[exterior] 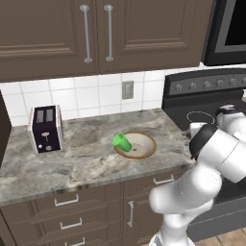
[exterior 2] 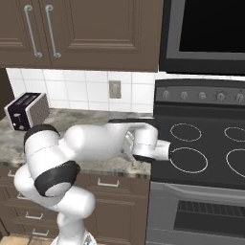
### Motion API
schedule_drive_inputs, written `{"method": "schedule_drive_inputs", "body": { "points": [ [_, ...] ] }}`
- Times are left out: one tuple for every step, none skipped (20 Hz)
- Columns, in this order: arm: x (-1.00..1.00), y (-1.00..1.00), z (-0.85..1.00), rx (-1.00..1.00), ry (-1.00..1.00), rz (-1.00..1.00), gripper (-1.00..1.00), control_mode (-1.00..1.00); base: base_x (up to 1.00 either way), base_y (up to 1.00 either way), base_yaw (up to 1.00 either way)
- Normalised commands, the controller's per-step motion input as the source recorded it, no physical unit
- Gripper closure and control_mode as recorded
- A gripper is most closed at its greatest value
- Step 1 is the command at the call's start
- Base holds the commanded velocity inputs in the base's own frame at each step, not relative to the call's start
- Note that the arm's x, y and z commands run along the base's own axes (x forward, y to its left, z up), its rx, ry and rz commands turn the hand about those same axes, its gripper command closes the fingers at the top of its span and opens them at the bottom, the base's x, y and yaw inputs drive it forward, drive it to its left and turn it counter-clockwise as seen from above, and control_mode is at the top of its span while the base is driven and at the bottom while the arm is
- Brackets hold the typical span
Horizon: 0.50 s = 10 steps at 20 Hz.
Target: Place the cup inside the bowl on the dining table and move the bowl to any counter.
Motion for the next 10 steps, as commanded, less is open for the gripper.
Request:
{"method": "schedule_drive_inputs", "body": {
  "points": [
    [-0.95,-0.24,0.34,-0.09,-0.05,0.06,-1.0,-1.0,0.0,0.0,0.0],
    [-0.9,-0.22,0.35,-0.11,-0.04,0.06,-1.0,-1.0,0.0,0.0,0.0],
    [-0.88,-0.19,0.32,-0.11,-0.03,0.06,-1.0,-1.0,0.0,0.0,0.0],
    [-0.81,-0.2,0.39,-0.12,0.0,0.06,-1.0,-1.0,0.0,0.0,0.0],
    [-0.81,-0.17,0.4,-0.12,-0.01,0.06,-1.0,-1.0,0.0,0.0,0.0],
    [-0.8,-0.17,0.37,-0.12,0.0,0.05,-1.0,-1.0,0.0,0.0,0.0],
    [-0.81,-0.17,0.36,-0.12,-0.01,0.05,-1.0,-1.0,0.0,0.0,0.0],
    [-0.81,-0.19,0.39,-0.12,-0.01,0.05,-1.0,-1.0,0.0,0.0,0.0],
    [-0.81,-0.17,0.35,-0.12,0.0,0.04,-1.0,-1.0,0.0,0.0,0.0],
    [-0.84,-0.17,0.34,-0.13,-0.01,0.04,-1.0,-1.0,0.0,0.0,0.0]
  ]
}}
